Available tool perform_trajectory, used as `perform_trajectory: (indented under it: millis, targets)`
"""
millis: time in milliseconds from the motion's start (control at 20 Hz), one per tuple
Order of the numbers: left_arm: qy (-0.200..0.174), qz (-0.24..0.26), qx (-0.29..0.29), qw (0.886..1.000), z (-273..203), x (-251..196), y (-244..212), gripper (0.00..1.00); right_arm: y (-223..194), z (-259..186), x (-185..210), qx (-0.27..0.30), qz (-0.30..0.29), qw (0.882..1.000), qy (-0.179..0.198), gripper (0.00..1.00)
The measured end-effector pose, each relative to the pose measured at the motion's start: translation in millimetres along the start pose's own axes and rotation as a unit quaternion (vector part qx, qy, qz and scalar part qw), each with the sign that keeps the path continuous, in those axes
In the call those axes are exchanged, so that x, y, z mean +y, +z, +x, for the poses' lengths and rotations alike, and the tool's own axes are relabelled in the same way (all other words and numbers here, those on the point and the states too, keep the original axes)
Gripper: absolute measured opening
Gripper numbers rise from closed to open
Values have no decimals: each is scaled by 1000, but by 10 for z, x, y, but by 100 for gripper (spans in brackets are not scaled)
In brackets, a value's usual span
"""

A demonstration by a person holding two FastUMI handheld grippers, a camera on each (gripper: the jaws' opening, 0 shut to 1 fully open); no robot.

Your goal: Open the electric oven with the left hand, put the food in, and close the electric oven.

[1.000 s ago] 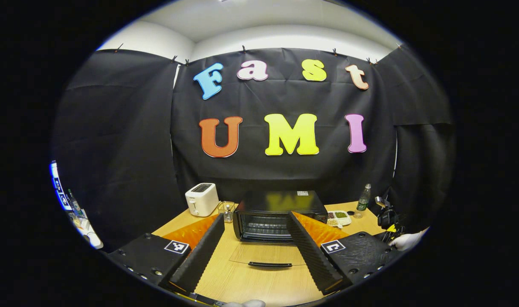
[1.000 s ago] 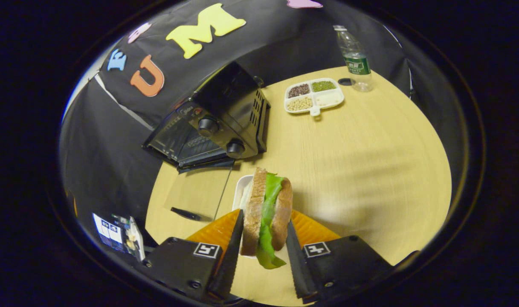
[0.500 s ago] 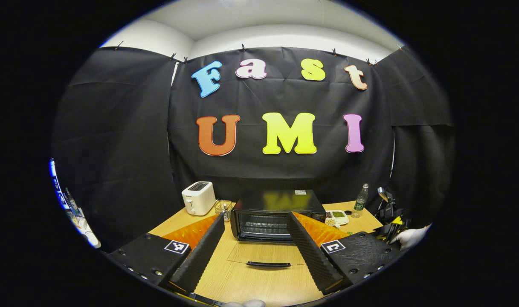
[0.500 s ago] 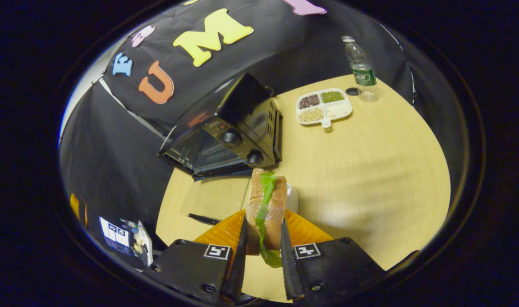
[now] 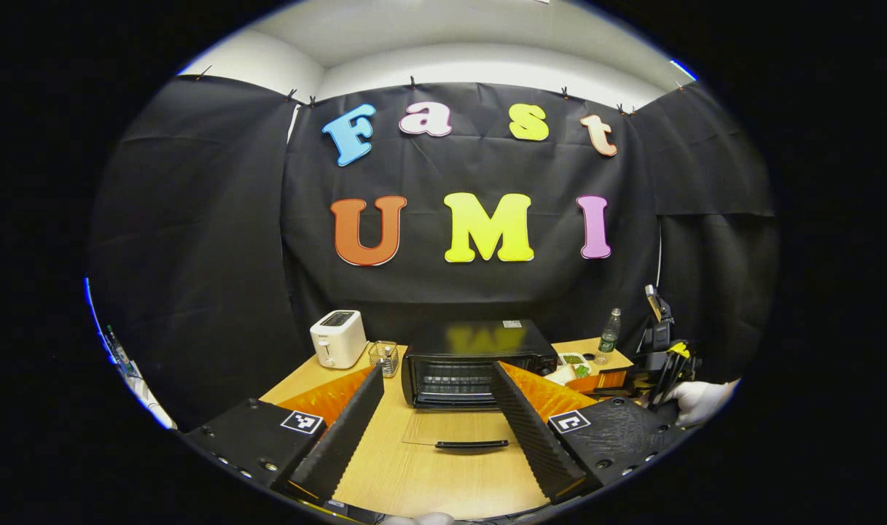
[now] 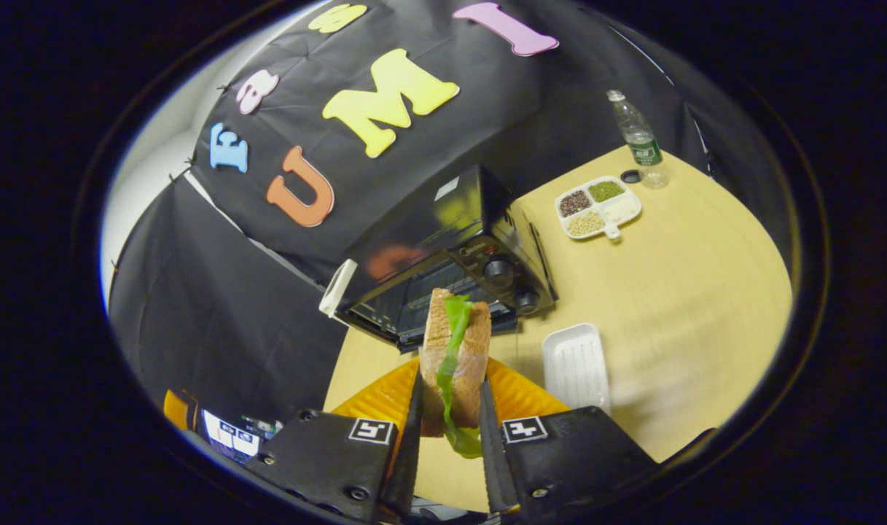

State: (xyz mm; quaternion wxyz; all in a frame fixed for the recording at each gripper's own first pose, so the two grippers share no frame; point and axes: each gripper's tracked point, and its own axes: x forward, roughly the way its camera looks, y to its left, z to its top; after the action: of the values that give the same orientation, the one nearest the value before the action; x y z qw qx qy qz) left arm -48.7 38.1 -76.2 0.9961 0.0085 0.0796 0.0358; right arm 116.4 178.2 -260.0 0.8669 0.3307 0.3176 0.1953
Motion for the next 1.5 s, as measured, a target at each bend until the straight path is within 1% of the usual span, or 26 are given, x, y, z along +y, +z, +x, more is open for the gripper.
perform_trajectory:
  millis: [50,100,150,300,350,400,450,500,550,600,650,750,950,1100,1150,1300,1450,1500]
  targets:
    - [-2,1,0,1000,-18,45,2,96,-75,80,71,-7,24,1000,6,37]
    - [-3,2,0,1000,-25,76,1,96,-111,171,128,-19,48,999,11,41]
    - [-3,4,2,1000,-34,107,-18,96,-174,254,163,-26,69,997,13,36]
    - [-3,12,9,1000,-38,199,-54,96,-261,581,280,-61,122,990,24,37]
    - [-3,14,12,1000,-41,215,-73,96,-277,710,294,-74,142,987,25,40]
    - [-2,18,13,1000,-34,240,-74,96,-294,847,301,-82,162,983,25,36]
    - [-5,21,13,1000,-20,239,-66,97,-295,976,322,-95,181,979,26,41]
    - [-6,25,16,1000,-23,241,-94,96,-299,1098,330,-106,197,974,26,36]
    - [-8,27,17,999,-22,235,-98,96,-297,1226,329,-114,209,971,25,41]
    - [-11,30,18,999,-16,214,-106,96,-284,1334,330,-126,225,966,26,40]
    - [-13,32,21,999,-9,225,-118,96,-294,1435,359,-131,237,962,27,36]
    - [-16,35,27,999,10,227,-170,96,-269,1608,373,-145,258,955,25,36]
    - [-16,31,42,999,45,278,-266,96,-35,1939,307,-189,281,941,8,36]
    - [-13,30,48,998,75,321,-317,97,145,2166,284,-203,285,937,5,36]
    - [-13,29,50,998,83,318,-335,96,201,2216,313,-205,281,937,5,36]
    - [-11,24,59,998,104,341,-385,96,219,2369,227,-204,255,945,-22,36]
    - [-8,19,62,998,134,359,-406,96,150,2430,138,-200,261,944,-32,36]
    - [-9,18,63,998,147,357,-416,97,147,2437,134,-202,260,944,-33,41]
